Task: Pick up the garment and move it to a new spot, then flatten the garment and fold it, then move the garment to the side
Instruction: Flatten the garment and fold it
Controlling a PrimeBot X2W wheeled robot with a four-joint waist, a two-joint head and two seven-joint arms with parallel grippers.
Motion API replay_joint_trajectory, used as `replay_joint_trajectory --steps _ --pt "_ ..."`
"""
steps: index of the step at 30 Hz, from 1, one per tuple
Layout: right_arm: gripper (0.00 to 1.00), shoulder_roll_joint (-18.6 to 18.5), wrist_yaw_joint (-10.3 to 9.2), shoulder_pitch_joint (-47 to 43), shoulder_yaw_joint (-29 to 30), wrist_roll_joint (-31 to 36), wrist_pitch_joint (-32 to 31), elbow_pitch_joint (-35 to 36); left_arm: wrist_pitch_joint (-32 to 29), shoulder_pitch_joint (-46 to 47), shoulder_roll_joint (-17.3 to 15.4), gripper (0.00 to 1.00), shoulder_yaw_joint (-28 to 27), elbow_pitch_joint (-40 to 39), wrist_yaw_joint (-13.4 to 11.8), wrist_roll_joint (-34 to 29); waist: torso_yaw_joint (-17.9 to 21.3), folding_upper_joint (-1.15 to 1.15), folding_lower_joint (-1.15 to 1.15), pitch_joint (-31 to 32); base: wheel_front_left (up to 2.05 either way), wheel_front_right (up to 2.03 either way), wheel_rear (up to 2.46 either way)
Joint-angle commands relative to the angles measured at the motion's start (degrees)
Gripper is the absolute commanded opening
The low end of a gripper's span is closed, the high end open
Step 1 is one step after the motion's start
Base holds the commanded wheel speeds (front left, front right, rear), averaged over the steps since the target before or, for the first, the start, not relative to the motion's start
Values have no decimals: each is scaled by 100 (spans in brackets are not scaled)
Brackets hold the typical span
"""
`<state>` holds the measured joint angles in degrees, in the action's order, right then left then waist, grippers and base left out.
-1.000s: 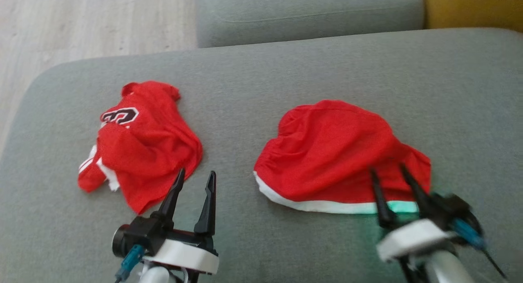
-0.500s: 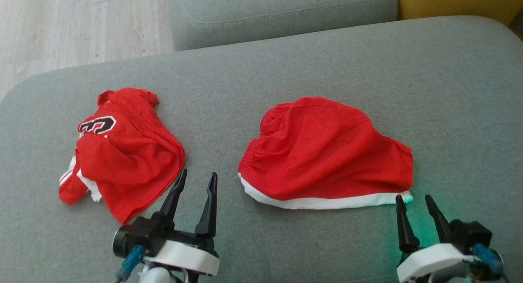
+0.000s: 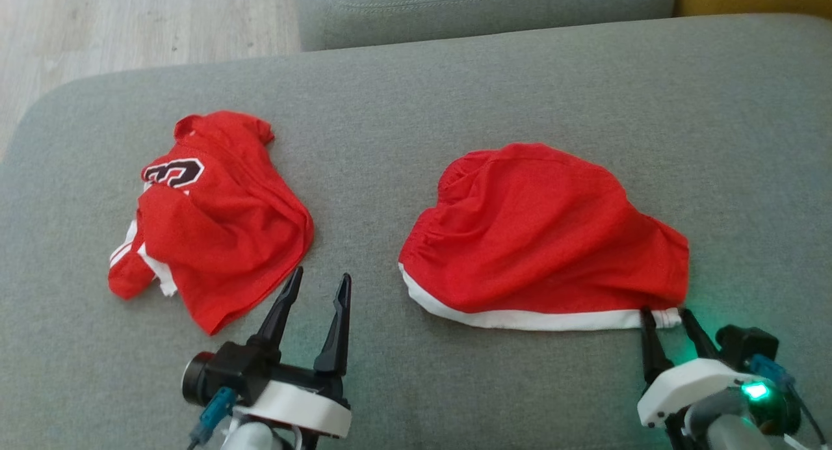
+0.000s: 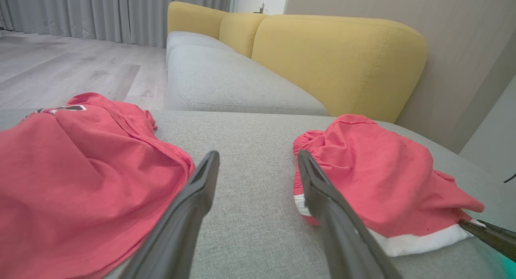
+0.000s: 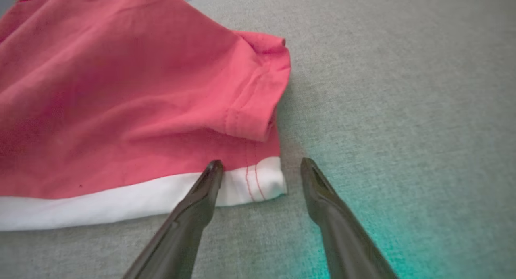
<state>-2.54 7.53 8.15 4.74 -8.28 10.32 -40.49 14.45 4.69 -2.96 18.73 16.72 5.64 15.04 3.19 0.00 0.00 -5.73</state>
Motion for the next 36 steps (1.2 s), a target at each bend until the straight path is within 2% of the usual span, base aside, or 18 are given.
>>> replay_joint_trajectory --steps 1,5,10,15,24,36 --pt "0 -33 -4 212 -117 94 43 63 55 285 8 100 -142 -135 22 -37 -12 0 0 -17 0 0 0" --pt "0 -33 -4 287 170 353 139 -34 55 310 8 100 -150 -85 32 -79 14 0 0 -40 0 0 0" --pt "0 -33 -4 334 887 716 204 10 55 376 6 100 -93 47 74 -188 129 0 0 -56 0 0 0" --pt "0 -33 -4 425 1186 852 175 21 55 523 -54 100 374 405 153 -263 238 0 0 -109 0 0 0" --pt "0 -33 -4 645 1081 830 206 -29 -8 1255 -205 100 1595 1169 182 112 423 0 0 -348 0 0 0" --pt "0 -33 -4 795 816 714 277 -57 5 2124 -344 100 2463 1942 184 739 647 0 0 -606 0 0 0"
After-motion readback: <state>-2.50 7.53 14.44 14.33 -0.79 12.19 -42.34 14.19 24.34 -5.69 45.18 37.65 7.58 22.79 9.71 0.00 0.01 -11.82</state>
